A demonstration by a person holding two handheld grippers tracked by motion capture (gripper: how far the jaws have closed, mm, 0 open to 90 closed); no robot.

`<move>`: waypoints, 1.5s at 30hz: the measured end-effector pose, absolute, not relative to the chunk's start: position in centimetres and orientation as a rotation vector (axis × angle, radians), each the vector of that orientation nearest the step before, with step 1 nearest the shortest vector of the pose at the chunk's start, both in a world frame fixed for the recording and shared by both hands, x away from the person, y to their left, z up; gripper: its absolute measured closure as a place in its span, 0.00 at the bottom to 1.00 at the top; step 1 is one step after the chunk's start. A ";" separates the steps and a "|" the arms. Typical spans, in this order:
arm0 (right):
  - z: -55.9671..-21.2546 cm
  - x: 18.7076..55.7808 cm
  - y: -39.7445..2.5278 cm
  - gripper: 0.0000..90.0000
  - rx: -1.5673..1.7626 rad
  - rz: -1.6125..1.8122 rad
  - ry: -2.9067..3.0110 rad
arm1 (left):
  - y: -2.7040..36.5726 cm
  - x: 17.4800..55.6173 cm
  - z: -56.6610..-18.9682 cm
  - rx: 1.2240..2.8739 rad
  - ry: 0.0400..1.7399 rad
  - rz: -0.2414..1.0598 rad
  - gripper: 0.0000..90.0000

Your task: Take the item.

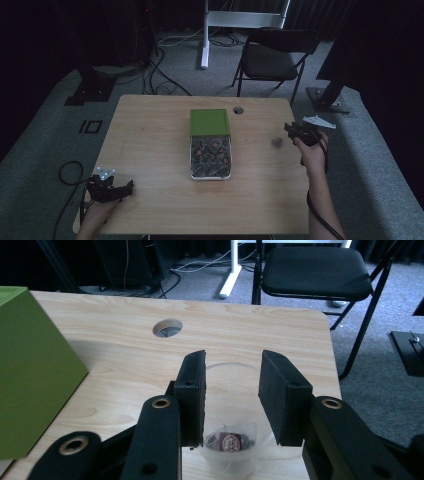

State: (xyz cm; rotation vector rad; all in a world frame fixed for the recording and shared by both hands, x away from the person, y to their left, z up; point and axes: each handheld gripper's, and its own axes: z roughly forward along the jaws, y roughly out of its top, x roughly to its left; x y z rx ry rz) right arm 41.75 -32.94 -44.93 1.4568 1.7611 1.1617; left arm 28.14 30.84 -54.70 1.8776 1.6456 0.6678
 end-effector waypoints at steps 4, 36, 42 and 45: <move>-45.0 41.3 -32.8 0.67 1.444 1.166 1.769 | 30.8 28.1 -54.7 1.878 1.646 0.668 0.02; -44.9 36.0 -31.0 0.36 1.347 1.208 1.850 | 30.8 28.1 -54.7 1.878 1.646 0.668 0.02; -46.0 35.2 -31.3 0.36 1.383 1.206 1.852 | 30.8 28.1 -54.7 1.877 1.646 0.668 0.02; -46.7 34.8 -31.5 0.36 1.386 1.163 1.864 | 30.8 28.1 -54.7 1.878 1.646 0.668 0.02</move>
